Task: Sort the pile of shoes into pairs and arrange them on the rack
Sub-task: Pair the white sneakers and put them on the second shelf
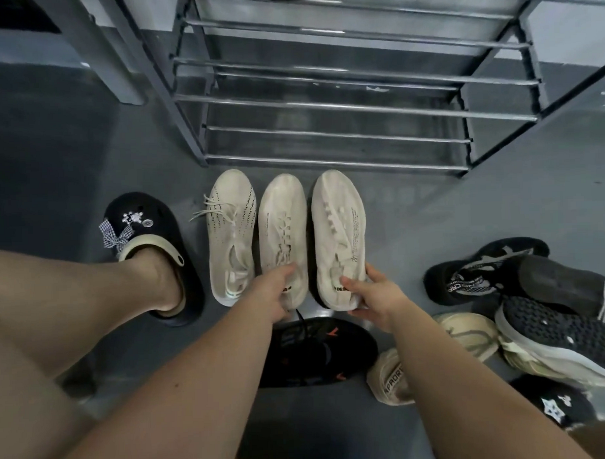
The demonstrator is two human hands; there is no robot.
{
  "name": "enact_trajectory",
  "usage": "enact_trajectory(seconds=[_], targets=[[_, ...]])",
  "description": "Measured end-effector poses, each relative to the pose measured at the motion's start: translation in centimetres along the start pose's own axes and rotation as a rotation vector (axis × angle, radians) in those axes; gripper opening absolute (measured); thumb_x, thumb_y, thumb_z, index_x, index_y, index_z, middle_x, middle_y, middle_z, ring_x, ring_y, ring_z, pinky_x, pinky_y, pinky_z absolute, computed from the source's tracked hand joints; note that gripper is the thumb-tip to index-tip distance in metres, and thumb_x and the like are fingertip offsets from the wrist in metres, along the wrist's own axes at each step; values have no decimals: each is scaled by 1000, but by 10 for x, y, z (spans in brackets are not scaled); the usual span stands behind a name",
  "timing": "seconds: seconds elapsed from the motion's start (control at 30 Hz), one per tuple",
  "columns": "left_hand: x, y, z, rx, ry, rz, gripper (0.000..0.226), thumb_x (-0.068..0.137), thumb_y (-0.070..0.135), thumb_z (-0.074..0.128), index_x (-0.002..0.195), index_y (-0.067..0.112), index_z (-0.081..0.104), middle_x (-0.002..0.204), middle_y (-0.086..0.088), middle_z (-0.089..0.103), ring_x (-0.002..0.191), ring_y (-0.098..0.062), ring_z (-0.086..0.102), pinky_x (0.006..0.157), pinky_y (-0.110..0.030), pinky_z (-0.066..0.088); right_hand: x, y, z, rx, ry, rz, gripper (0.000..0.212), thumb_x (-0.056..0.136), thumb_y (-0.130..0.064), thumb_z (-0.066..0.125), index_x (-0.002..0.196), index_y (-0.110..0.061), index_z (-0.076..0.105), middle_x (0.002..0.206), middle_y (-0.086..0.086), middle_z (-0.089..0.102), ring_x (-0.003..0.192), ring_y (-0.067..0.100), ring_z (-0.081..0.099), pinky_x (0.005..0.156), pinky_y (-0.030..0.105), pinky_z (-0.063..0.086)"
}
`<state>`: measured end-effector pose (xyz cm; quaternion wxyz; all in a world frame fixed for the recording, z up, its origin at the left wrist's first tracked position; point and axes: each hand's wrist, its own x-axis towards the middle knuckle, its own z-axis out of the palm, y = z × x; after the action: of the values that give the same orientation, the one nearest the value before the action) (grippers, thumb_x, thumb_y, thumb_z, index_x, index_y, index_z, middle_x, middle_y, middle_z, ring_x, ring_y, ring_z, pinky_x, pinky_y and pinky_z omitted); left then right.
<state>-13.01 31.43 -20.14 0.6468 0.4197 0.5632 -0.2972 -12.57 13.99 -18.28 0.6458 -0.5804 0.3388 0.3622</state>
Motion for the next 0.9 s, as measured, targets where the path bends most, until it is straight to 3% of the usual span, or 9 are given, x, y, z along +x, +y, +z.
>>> enact_trajectory(seconds=[0.13, 0.23, 0.3, 0.37, 0.47, 0.6, 0.8, 0.9], targets=[[-3, -4, -3, -11, 27, -28, 47, 82, 26, 70, 123, 15, 52, 99, -4, 58, 85, -19, 55, 82, -35, 45, 2, 1, 1, -9, 12, 16, 51, 87, 1, 62, 135, -14, 49, 112, 5, 62, 77, 13, 62, 41, 19, 50], [-6, -8, -6, -6, 21, -30, 46, 81, 29, 71, 120, 12, 55, 93, 1, 59, 79, -11, 54, 68, -22, 42, 1, -2, -2, -48, 24, 23, 56, 86, -6, 66, 137, -21, 47, 118, 2, 63, 81, 12, 62, 50, 25, 52], [-9, -9, -8, 29, 2, 18, 48, 83, 31, 69, 124, 8, 55, 102, 0, 62, 85, -11, 56, 70, -21, 40, -2, -6, -5, -71, 18, 14, 56, 86, -11, 67, 137, -25, 47, 118, 0, 64, 84, 13, 63, 59, 29, 51], [-13, -8, -11, 34, -20, 56, 51, 84, 35, 67, 124, 8, 54, 111, -3, 59, 99, -15, 57, 84, -25, 38, -5, -9, -6, -83, 8, 8, 53, 88, -14, 66, 136, -26, 47, 115, -1, 65, 84, 14, 63, 65, 31, 52], [-26, -7, -14, -40, -130, 69, 48, 85, 33, 66, 124, 10, 53, 120, -4, 59, 114, -19, 54, 93, -31, 41, -14, -9, -4, -89, 13, -9, 50, 89, -15, 64, 135, -25, 48, 115, 0, 65, 84, 16, 64, 63, 32, 51], [-47, -11, -24, -143, -271, 102, 26, 90, 19, 60, 114, 10, 56, 99, -6, 64, 89, -17, 59, 81, -32, 47, -28, -7, -8, -44, -2, -27, 44, 91, -14, 61, 133, -20, 50, 119, 5, 64, 94, 22, 64, 68, 37, 54], [-70, -29, -32, -50, -377, 159, 20, 91, 16, 57, 110, 12, 55, 97, -4, 63, 85, -16, 59, 70, -29, 49, -60, -5, -24, 4, -7, -60, 45, 92, -11, 58, 134, -26, 50, 125, 3, 63, 106, 24, 62, 69, 38, 54], [-82, -28, -28, 49, -424, 212, 16, 91, 16, 57, 107, 15, 56, 94, -4, 65, 85, -16, 61, 73, -29, 50, -77, -2, -36, 13, -9, -86, 45, 92, -12, 59, 134, -26, 51, 125, 3, 63, 102, 22, 63, 64, 34, 53]])
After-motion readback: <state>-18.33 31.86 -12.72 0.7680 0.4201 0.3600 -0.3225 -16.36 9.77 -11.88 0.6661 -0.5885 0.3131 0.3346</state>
